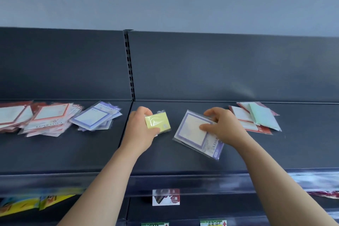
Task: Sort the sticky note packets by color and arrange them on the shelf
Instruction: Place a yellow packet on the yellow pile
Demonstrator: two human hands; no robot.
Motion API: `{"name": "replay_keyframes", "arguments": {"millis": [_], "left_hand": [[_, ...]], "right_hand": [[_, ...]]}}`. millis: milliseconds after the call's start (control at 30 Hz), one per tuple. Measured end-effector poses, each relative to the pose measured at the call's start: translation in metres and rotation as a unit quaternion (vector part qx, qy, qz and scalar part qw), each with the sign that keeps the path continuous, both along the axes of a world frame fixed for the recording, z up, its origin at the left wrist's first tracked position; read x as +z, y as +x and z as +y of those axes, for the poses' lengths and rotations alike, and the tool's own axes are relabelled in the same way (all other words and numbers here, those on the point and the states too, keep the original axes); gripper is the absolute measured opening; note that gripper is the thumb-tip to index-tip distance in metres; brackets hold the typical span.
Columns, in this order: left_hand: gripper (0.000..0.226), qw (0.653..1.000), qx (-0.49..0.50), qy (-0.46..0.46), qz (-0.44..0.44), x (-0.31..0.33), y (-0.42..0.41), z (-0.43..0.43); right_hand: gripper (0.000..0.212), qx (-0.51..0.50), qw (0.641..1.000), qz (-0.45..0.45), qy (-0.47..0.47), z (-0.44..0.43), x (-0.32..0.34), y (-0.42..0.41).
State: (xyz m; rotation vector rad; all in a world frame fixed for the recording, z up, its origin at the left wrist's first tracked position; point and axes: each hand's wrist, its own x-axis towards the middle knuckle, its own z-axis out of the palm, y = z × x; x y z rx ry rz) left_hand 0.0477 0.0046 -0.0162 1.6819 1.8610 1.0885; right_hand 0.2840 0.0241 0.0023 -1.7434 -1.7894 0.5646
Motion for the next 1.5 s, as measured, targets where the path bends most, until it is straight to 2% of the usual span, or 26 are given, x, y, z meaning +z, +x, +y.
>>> {"name": "replay_keyframes", "arguments": {"millis": [133,333,567,767,933,1000,1067,1167,1233,1367,1500], "left_hand": [[0.038,0.996,0.042,0.03,-0.067,0.005,-0.03,-0.009],[0.038,0.987,0.114,0.064,-0.092,0.013,-0.092,-0.029],[0.033,0.975,0.18,0.107,-0.073,0.026,-0.183,-0.042],[0.033,0.98,0.167,0.098,-0.052,0.037,-0.245,-0.039],[0.034,0.988,0.126,0.073,-0.06,0.038,-0.282,-0.034],[0.037,0.99,0.113,0.063,-0.06,0.036,-0.294,-0.034],[0.045,0.99,0.105,0.056,-0.075,0.035,-0.303,-0.035],[0.063,0.986,0.102,0.049,-0.12,0.035,-0.314,-0.041],[0.061,0.984,0.109,0.049,-0.131,0.036,-0.321,-0.046],[0.04,0.981,0.128,0.07,-0.128,0.036,-0.341,-0.057],[0.036,0.977,0.139,0.084,-0.14,0.036,-0.372,-0.07]], "right_hand": [[0.021,-0.009,0.993,0.112,0.034,0.004,-0.002,-0.029],[0.028,0.019,0.975,0.22,0.023,0.01,0.003,-0.108],[0.036,0.053,0.977,0.205,0.005,0.019,0.001,-0.219],[0.033,0.0,0.98,0.196,-0.023,0.029,-0.003,-0.284],[0.022,-0.053,0.991,0.123,-0.027,0.026,-0.012,-0.313],[0.009,-0.06,0.995,0.076,-0.033,0.021,-0.014,-0.318],[0.008,-0.055,0.998,0.018,-0.034,0.015,-0.014,-0.323],[0.034,-0.014,0.999,-0.007,0.03,0.005,-0.004,-0.337],[0.039,0.036,0.997,0.036,0.059,-0.004,0.007,-0.356],[0.036,0.157,0.982,0.092,0.052,-0.017,0.017,-0.406],[0.025,0.222,0.963,0.15,0.032,-0.029,0.022,-0.457]]}}
